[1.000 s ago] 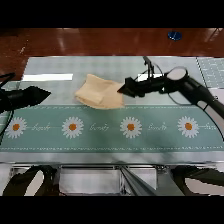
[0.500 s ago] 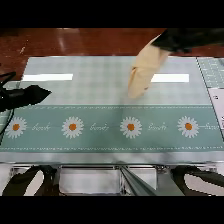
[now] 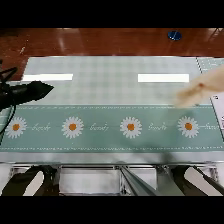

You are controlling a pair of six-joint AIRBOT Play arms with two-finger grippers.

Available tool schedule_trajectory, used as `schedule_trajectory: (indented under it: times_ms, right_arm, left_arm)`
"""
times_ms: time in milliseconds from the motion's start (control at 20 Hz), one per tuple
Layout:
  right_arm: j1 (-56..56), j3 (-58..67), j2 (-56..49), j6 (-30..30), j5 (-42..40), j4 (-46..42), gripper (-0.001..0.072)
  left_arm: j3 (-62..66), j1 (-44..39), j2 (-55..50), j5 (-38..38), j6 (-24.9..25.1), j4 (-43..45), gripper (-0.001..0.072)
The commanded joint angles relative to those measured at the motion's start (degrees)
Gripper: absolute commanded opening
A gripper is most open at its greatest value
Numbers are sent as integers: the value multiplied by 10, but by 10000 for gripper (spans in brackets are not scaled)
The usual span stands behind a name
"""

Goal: Fold the shirts.

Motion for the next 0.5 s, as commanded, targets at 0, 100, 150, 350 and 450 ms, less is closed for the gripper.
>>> schedule_trajectory:
  times_ms: [0,100,150,350,450]
  right_arm:
    - [-108,-108,63,-9,64,-79,16]
    - [-167,-177,102,-7,64,-117,16]
    - [-196,-210,124,-5,64,-148,16]
    - [-257,-316,220,52,64,-461,20]
    - [-255,-364,245,83,63,-523,239]
  left_arm:
    - [0,-40,-19,32,0,-2,20]
    - [0,-70,-35,40,0,-2,20]
    - [0,-82,-42,42,0,-2,20]
    - [0,-123,-71,55,0,-2,20]
    - [0,-132,-83,65,1,-2,20]
